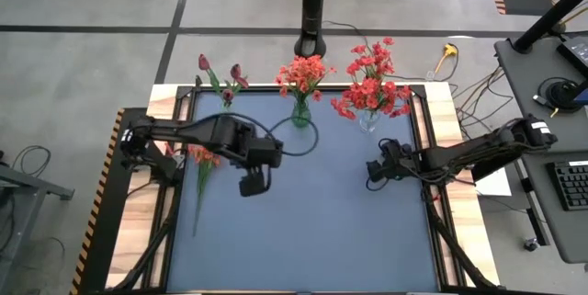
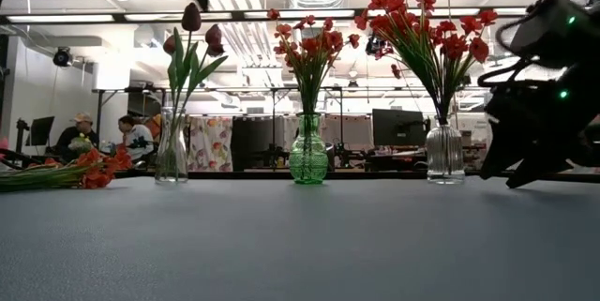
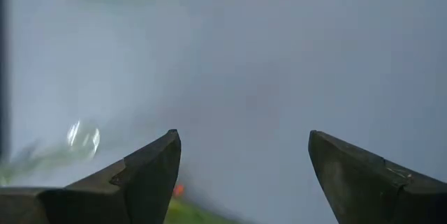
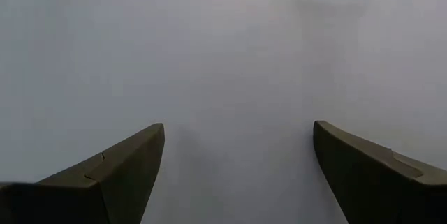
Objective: Sort flowers into vase by color
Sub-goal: Put the orange flowers into the green vase
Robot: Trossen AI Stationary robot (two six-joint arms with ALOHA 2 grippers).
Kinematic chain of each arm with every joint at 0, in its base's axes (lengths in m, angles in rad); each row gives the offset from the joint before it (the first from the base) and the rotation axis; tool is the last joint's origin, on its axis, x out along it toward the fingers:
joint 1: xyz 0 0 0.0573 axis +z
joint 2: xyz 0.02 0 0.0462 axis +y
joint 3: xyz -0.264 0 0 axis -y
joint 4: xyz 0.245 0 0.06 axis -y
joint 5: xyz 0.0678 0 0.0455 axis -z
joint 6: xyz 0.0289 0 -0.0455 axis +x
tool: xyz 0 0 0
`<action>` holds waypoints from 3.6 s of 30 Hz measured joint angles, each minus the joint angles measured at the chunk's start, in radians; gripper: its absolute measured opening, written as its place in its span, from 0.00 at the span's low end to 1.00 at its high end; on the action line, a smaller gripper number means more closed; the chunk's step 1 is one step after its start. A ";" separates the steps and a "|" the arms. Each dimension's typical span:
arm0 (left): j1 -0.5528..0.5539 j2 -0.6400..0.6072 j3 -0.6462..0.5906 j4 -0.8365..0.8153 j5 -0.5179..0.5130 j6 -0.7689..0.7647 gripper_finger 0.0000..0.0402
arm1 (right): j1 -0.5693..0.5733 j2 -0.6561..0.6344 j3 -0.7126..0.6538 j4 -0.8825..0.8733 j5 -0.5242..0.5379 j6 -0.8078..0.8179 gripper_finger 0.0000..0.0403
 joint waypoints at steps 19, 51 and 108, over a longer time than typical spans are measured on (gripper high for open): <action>-0.053 -0.347 -0.673 -0.022 -0.058 -0.811 0.74 | 0.196 0.053 0.158 0.030 -0.057 -0.194 0.88; -0.073 -0.279 -1.185 0.385 0.116 -1.180 0.57 | 0.199 0.080 0.158 0.030 -0.077 -0.200 0.88; -0.285 -0.365 -0.749 0.870 -0.098 -0.260 0.00 | 0.233 0.080 0.158 0.161 -0.090 -0.380 0.88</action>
